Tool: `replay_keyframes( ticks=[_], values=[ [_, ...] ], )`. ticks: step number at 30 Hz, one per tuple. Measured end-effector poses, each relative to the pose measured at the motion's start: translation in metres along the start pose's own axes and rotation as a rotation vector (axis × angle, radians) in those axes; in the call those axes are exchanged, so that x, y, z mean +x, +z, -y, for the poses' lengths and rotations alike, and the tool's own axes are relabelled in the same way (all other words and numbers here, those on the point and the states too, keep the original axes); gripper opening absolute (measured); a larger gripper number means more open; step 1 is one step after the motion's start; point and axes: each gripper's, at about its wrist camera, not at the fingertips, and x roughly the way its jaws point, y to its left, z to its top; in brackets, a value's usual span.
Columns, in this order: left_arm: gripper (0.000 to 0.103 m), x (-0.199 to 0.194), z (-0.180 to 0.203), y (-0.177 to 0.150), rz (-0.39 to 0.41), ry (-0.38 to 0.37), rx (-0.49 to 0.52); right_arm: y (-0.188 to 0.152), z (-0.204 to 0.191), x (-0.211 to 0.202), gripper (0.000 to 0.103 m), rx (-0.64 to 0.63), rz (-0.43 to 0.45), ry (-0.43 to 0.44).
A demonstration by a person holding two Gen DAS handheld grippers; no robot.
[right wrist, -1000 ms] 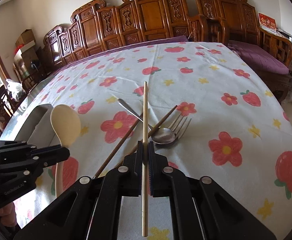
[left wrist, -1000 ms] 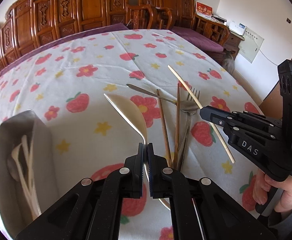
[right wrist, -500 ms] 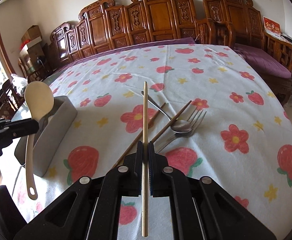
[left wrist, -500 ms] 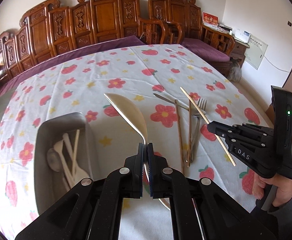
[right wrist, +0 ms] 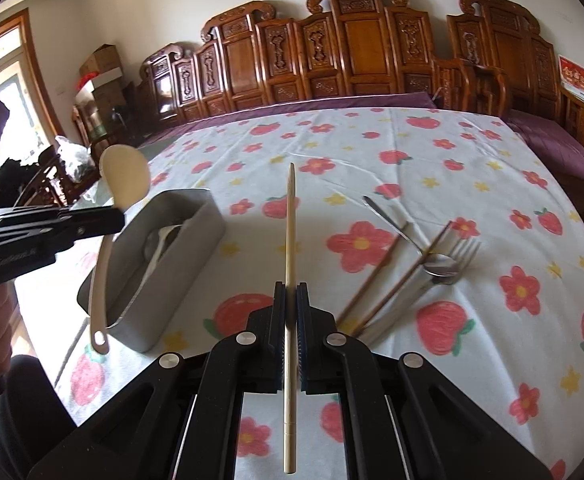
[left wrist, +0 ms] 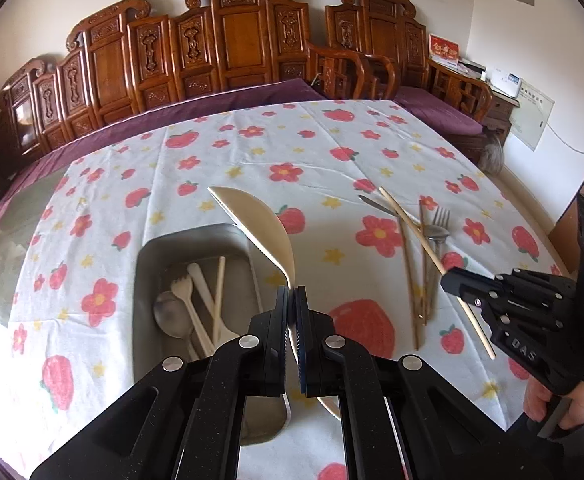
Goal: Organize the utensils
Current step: 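Carry the white spoon into the tray and open the left tool while the right tool carries the chopstick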
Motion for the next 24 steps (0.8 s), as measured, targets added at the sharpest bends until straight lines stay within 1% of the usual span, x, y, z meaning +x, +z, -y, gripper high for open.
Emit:
replay_keyframes(
  ticks=[6, 11, 13, 16, 24],
  values=[
    [0.003, 0.005, -0.021, -0.001, -0.011, 0.018, -0.017, 0.003, -0.014, -0.003, 0.006, -0.013, 0.010, 0.044],
    [0.003, 0.013, -0.040, -0.004, -0.028, 0.044, -0.013, 0.005, -0.016, -0.001, 0.006, -0.018, 0.013, 0.050],
    [0.003, 0.019, -0.048, -0.006, -0.054, 0.038, -0.008, 0.003, -0.015, 0.004, 0.006, -0.020, 0.002, 0.049],
    [0.003, 0.025, -0.059, -0.008, -0.061, 0.061, -0.006, 0.001, -0.013, 0.012, 0.006, -0.023, -0.016, 0.046],
    [0.003, 0.056, -0.076, -0.021, -0.116, 0.077, -0.019, 0.001, -0.010, 0.022, 0.006, -0.024, -0.033, 0.046]
  ],
)
